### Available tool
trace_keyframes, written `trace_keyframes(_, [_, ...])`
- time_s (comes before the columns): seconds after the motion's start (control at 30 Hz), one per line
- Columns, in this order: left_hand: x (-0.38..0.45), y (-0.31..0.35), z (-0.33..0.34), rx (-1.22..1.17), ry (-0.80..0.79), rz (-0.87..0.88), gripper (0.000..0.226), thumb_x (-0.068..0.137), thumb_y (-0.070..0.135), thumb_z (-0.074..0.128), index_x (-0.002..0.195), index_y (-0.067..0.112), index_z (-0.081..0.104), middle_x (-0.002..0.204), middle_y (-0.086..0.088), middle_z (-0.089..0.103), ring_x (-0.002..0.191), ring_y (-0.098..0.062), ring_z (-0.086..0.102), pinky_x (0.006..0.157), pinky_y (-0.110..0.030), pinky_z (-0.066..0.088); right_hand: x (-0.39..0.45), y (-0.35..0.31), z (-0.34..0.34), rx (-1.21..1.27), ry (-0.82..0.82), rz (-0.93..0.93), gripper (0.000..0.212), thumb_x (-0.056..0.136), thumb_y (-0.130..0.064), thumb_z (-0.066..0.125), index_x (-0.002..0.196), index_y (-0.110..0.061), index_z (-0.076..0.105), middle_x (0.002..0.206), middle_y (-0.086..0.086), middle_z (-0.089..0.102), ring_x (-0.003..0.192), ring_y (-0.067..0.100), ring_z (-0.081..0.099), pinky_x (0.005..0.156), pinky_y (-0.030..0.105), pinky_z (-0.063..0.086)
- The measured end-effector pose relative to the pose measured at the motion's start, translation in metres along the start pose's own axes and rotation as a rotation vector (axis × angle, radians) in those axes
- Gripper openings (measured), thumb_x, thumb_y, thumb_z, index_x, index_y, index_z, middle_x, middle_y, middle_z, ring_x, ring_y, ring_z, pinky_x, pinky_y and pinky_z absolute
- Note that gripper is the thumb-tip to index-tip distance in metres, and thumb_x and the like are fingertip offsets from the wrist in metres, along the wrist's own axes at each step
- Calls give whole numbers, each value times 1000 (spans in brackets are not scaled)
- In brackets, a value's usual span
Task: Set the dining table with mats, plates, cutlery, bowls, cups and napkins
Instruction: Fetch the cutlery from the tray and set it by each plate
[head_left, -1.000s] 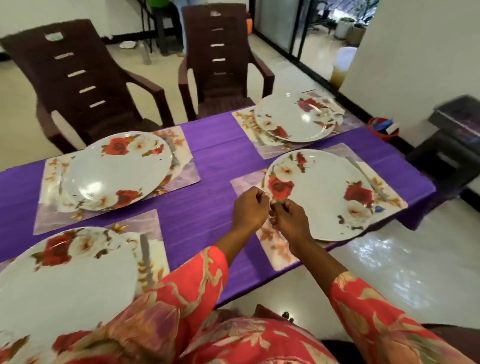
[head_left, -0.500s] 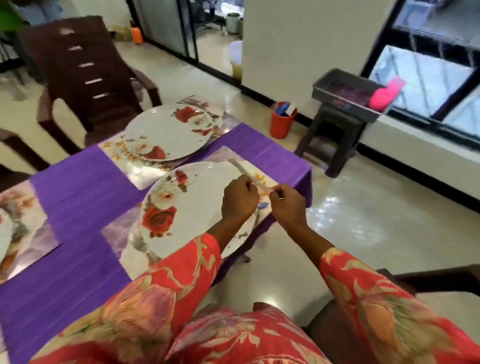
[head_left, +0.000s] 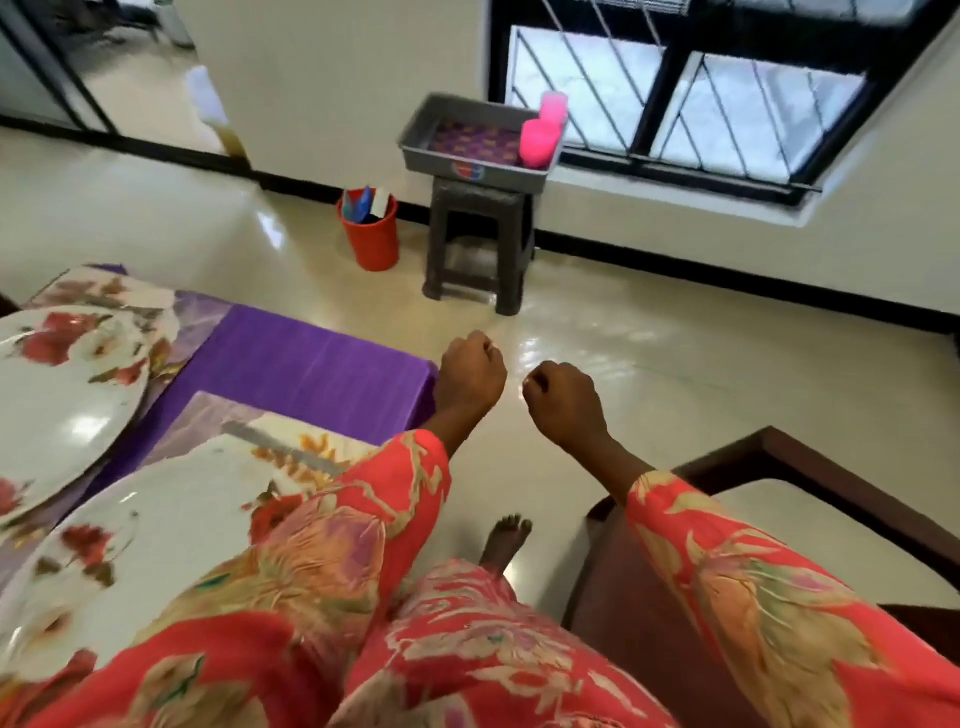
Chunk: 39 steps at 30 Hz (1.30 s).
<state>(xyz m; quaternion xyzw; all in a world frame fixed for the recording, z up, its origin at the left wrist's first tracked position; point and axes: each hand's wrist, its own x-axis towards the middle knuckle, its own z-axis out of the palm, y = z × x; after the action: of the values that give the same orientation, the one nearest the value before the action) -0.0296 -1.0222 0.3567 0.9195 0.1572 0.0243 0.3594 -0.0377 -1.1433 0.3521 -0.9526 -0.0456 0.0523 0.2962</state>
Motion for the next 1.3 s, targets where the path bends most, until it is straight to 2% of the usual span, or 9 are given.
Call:
trace_keyframes(0.3, [147,56,69,94,-152,74,26,98,18,38,98,-1,56,102,-21,58,94,-34,54,74,-34,38,134,68,-43,-75,-39,158,24,94,-23,47,95,-7,65,99,12,62,93,29,58,66,27,34])
trace_keyframes(0.5, [229,85,103,51,-169,35,27,98,20,38,100,0,57,104,-20,59,96,-34,54,78,-37,42,217,95,-54,-108,-74,229,25,94,-22,45,100,-6,64,104,13,62,97,31,57,67,28,37])
trace_keyframes(0.7, [279,97,114,22,-158,-9,32,99,24,39,99,0,59,104,-22,58,94,-33,53,71,-31,34,284,103,-60,-93,-102,244,25,92,-21,46,100,-5,64,105,14,62,98,32,56,73,32,42])
trace_keyframes(0.77, [294,101,115,17,-162,-26,28,98,24,43,99,1,59,105,-20,57,92,-32,54,71,-30,36,304,105,-61,-78,-107,237,25,91,-18,46,97,-3,64,103,15,63,97,33,57,73,33,44])
trace_keyframes(0.93, [339,118,125,99,-211,-14,24,96,23,47,100,3,61,114,-18,55,98,-30,55,81,-34,44,362,112,-61,-96,-163,197,23,90,-16,46,96,-3,64,103,16,65,97,33,58,72,31,44])
trace_keyframes(1.07, [391,133,133,167,-278,-18,23,95,22,49,105,6,62,125,-15,47,108,-28,52,94,-35,43,425,115,-61,-176,-310,173,23,89,-16,46,98,-3,63,108,16,64,102,32,57,73,30,43])
trace_keyframes(1.17, [440,143,133,211,-315,-28,21,94,23,49,99,7,63,119,-14,49,108,-27,50,93,-35,41,479,113,-62,-171,-374,170,23,88,-17,46,98,-3,62,110,16,63,102,32,57,69,28,39])
trace_keyframes(1.3, [503,152,131,191,-290,-50,19,92,22,48,75,14,52,104,-17,56,92,-26,53,83,-37,47,543,97,-65,-151,-376,109,23,86,-14,48,97,-1,63,108,19,64,100,35,58,67,27,36])
